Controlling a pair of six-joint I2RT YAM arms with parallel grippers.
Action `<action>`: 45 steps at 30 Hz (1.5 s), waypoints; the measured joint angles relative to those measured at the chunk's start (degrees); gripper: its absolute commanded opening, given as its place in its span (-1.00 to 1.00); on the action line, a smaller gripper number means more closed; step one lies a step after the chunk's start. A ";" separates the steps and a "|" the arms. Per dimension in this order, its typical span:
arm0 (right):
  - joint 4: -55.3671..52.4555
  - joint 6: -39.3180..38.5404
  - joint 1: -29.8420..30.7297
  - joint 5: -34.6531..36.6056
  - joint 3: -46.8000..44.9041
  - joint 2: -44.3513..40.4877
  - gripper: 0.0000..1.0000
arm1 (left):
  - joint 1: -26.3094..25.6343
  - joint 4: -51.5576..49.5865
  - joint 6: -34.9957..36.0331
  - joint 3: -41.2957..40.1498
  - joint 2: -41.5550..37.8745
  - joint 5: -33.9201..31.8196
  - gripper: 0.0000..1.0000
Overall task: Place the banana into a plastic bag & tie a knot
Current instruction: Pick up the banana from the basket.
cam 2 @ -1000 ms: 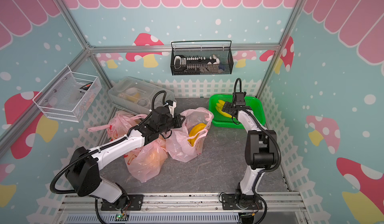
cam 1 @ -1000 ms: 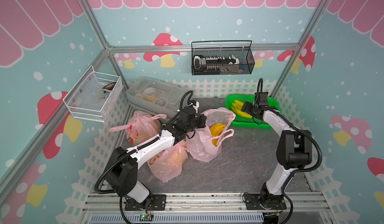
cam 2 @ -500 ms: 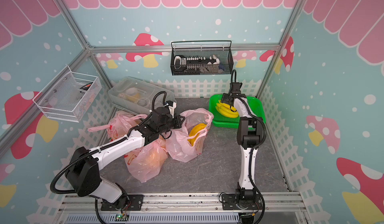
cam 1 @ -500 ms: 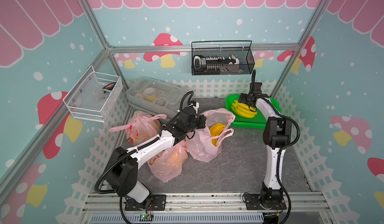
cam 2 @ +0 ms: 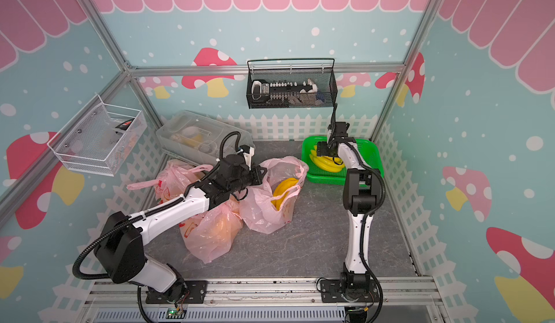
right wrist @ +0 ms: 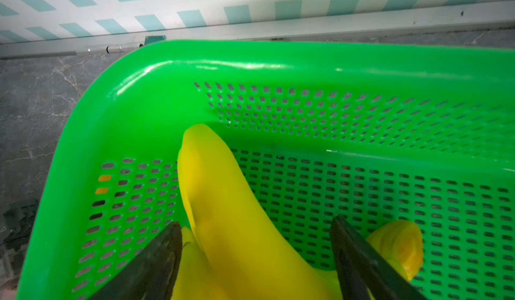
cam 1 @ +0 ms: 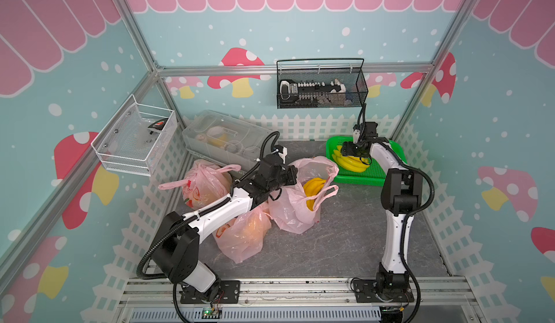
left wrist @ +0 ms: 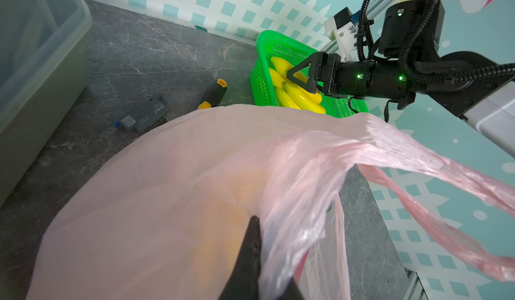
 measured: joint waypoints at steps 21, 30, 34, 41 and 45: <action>2.89 -7.43 -0.02 -4.07 -14.32 -9.31 0.43 | 0.00 0.11 0.00 -1.95 0.02 -0.61 -1.00; 2.69 -10.69 -0.22 -6.25 -7.74 -2.75 0.04 | 0.00 0.09 0.00 -2.23 0.02 -1.18 -1.00; 4.55 -8.57 -2.51 -7.52 -8.90 -3.13 -0.24 | 0.00 0.09 0.00 -2.23 0.02 -1.22 -1.00; 7.34 -4.02 -6.14 -6.56 -13.84 -6.69 -0.60 | 0.00 0.09 -0.02 -2.23 0.11 -1.20 -1.00; 8.87 -1.38 -5.88 -5.57 -15.63 -8.94 -0.69 | -0.02 -0.15 0.00 -2.10 0.37 -1.16 -1.00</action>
